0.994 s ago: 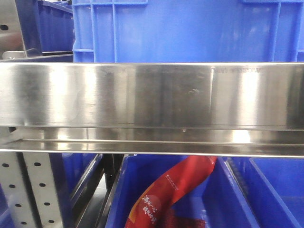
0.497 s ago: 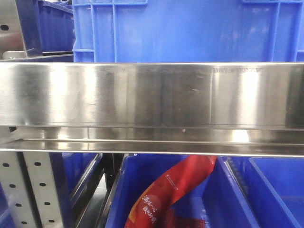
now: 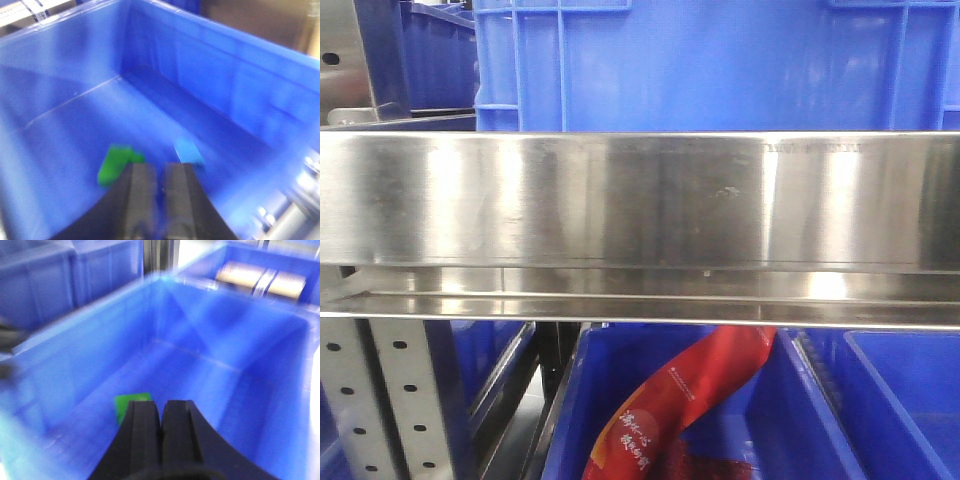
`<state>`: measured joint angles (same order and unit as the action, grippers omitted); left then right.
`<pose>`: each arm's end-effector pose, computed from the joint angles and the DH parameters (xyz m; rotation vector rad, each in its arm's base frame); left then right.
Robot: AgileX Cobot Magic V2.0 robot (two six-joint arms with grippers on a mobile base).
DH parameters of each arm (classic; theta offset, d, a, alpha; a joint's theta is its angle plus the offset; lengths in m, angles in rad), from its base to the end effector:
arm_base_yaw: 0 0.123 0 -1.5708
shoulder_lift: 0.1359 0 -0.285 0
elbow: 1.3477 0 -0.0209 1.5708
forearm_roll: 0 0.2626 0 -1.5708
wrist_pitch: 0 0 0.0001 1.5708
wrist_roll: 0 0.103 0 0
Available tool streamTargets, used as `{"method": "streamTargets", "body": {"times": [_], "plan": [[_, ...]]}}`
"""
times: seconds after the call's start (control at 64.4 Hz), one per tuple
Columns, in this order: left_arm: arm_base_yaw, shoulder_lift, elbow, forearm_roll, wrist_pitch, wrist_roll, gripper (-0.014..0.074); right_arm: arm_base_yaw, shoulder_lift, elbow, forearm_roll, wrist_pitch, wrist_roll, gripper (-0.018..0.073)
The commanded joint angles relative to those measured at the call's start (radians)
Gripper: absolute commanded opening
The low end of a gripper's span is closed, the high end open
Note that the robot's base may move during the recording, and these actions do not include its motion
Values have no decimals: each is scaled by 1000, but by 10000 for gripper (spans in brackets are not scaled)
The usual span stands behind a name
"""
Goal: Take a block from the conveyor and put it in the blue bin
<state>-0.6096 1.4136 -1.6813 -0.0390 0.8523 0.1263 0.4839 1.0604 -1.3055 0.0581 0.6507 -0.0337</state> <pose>0.2634 -0.1876 0.4696 0.7422 1.9490 -0.3421 0.2063 0.1125 0.4614 -0.4684 1.8468 0.3713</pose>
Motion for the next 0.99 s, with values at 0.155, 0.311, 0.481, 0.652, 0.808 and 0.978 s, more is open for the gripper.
{"method": "streamTargets", "body": {"times": [0.155, 0.311, 0.481, 0.652, 0.808, 0.978], "plan": [[-3, -278, 307, -26, -105, -15, -111, 3, -258, 248, -6, -112, -6, -162], [-3, -475, 578, -42, -276, -26, -111, 3, -431, 431, -6, -157, -6, -162], [-3, -677, 852, -47, -463, -26, -111, 3, -598, 605, -6, -181, -6, -162], [-3, -839, 1078, -47, -629, -26, -111, 3, -740, 759, -6, -187, -6, -162], [-3, -917, 1221, -47, -724, -26, -111, 3, -820, 862, -6, -195, -6, -162], [-3, -932, 1264, -47, -742, -26, -111, 3, -836, 899, -6, -231, -6, -162]]}}
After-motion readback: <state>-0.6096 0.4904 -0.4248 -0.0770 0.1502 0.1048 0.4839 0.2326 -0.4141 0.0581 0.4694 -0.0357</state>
